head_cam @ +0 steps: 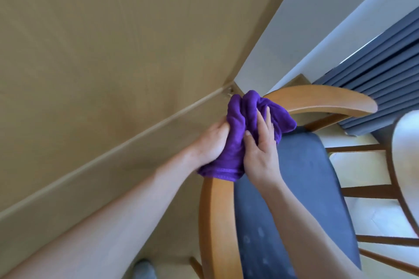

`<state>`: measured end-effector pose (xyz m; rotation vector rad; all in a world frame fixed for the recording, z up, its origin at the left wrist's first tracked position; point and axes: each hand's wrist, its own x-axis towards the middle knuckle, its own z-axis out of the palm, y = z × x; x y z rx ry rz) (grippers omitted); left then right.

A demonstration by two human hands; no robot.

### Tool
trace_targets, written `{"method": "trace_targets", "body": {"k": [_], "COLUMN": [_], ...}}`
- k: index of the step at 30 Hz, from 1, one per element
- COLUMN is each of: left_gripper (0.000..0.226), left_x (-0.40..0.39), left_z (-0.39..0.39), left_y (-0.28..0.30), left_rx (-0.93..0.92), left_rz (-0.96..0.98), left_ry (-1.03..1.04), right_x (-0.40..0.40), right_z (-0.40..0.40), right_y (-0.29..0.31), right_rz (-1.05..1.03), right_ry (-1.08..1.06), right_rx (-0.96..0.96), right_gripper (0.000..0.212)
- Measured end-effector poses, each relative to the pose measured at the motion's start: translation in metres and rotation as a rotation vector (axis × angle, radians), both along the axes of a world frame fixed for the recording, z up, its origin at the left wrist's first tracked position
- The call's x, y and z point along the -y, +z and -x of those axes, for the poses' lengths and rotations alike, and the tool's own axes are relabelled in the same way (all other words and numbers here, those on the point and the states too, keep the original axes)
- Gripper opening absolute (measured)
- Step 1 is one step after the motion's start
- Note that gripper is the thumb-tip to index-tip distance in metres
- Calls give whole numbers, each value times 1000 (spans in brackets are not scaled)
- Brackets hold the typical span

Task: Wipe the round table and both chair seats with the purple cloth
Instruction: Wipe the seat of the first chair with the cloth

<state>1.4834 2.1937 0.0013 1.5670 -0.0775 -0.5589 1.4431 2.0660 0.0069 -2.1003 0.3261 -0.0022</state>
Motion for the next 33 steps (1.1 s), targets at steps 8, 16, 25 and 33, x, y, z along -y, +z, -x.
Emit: {"method": "trace_targets", "body": {"k": [8,16,25,33], "left_gripper": [52,60,74,80], "left_x": [61,130,95,41], "left_z": [-75,-98,-61,-19], "left_y": [7,18,13,27], "left_rx": [378,610,696,543], "left_rz": [-367,-830,-806,-917], "left_ry": [-213,-402,-353,-345], "right_x": [89,174,184,111], "right_z": [-47,-77,-62,-3], "right_y": [6,15,20,21], "right_rz": [453,695,606,59], "right_ry": [-90,-63,-72,11], "right_rx": [-76,-212,-64,-3], "right_gripper": [63,62,56,45]}}
